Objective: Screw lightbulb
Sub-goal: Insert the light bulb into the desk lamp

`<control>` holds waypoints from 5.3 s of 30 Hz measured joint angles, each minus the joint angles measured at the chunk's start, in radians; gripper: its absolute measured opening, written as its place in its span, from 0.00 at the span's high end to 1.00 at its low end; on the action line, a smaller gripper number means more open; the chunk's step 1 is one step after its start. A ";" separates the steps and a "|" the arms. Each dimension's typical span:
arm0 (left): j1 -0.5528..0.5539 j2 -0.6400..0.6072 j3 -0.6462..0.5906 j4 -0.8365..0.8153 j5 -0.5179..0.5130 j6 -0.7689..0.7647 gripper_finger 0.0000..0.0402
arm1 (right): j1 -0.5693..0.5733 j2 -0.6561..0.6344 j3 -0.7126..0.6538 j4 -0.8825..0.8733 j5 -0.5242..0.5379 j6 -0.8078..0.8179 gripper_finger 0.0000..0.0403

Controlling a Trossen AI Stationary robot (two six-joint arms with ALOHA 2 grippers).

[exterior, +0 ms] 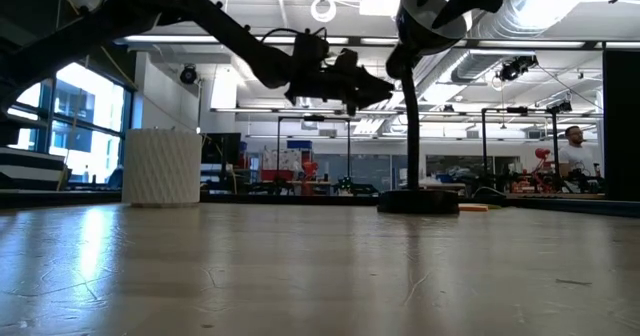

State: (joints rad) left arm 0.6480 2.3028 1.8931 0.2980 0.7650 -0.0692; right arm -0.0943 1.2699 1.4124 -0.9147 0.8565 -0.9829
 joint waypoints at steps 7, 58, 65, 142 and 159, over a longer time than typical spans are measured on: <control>-0.027 0.000 0.000 0.025 0.001 0.073 0.62 | -0.059 0.032 0.000 0.014 0.003 -0.027 0.28; -0.091 -0.035 0.000 -0.060 -0.054 0.250 0.62 | -0.109 0.034 0.000 0.102 -0.102 1.298 0.28; -0.089 -0.035 0.000 -0.065 -0.053 0.246 0.62 | -0.109 0.033 0.000 0.105 -0.110 1.156 0.28; -0.131 -0.093 0.000 -0.184 -0.101 0.365 0.62 | 0.135 -0.054 0.000 -0.137 0.036 0.234 0.28; -0.124 -0.111 0.001 -0.339 -0.098 0.488 0.62 | 0.134 -0.054 0.000 -0.271 0.065 0.255 0.28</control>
State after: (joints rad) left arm 0.5236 2.1914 1.8938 -0.0409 0.6668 0.4193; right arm 0.0395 1.2156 1.4124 -1.1854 0.9211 -0.7282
